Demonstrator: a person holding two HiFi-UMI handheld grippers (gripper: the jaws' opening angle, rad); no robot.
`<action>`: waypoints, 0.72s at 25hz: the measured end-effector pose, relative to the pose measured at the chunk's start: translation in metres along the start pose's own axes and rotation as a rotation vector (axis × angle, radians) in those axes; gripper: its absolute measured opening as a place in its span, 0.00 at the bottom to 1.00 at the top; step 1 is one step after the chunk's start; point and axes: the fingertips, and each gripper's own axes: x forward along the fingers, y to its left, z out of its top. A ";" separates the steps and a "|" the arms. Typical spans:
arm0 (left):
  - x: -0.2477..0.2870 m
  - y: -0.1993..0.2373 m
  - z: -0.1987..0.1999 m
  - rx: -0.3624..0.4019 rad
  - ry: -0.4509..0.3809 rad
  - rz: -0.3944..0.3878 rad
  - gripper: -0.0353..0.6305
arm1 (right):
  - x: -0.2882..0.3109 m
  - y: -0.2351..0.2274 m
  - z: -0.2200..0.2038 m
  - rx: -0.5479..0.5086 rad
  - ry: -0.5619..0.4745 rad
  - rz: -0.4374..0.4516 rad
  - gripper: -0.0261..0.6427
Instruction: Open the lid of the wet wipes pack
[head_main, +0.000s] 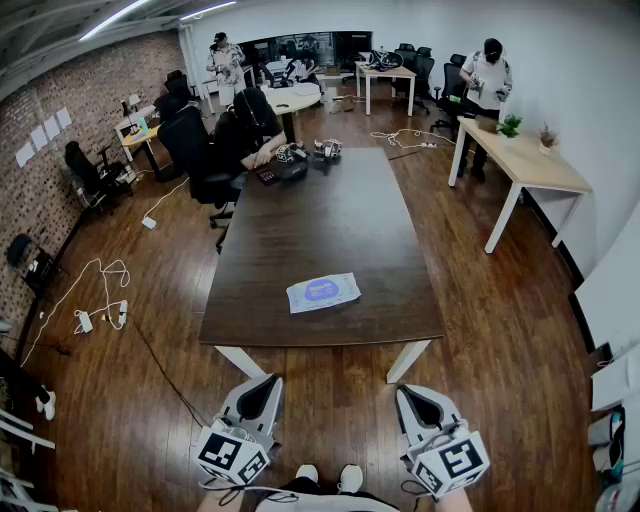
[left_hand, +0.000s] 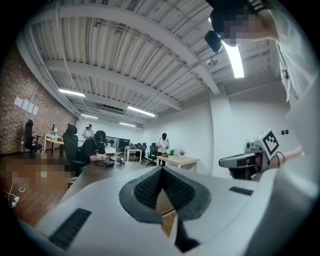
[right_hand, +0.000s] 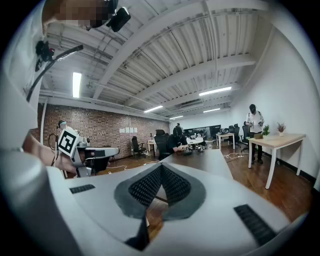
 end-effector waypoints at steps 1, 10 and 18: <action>0.003 -0.001 -0.001 -0.003 -0.012 -0.006 0.05 | 0.001 -0.003 0.000 -0.001 0.001 0.004 0.03; 0.030 0.017 -0.009 -0.012 -0.016 0.032 0.05 | 0.026 -0.026 -0.004 -0.013 0.022 0.053 0.03; 0.094 0.076 -0.010 -0.019 -0.012 0.068 0.05 | 0.098 -0.057 -0.005 -0.016 0.042 0.053 0.03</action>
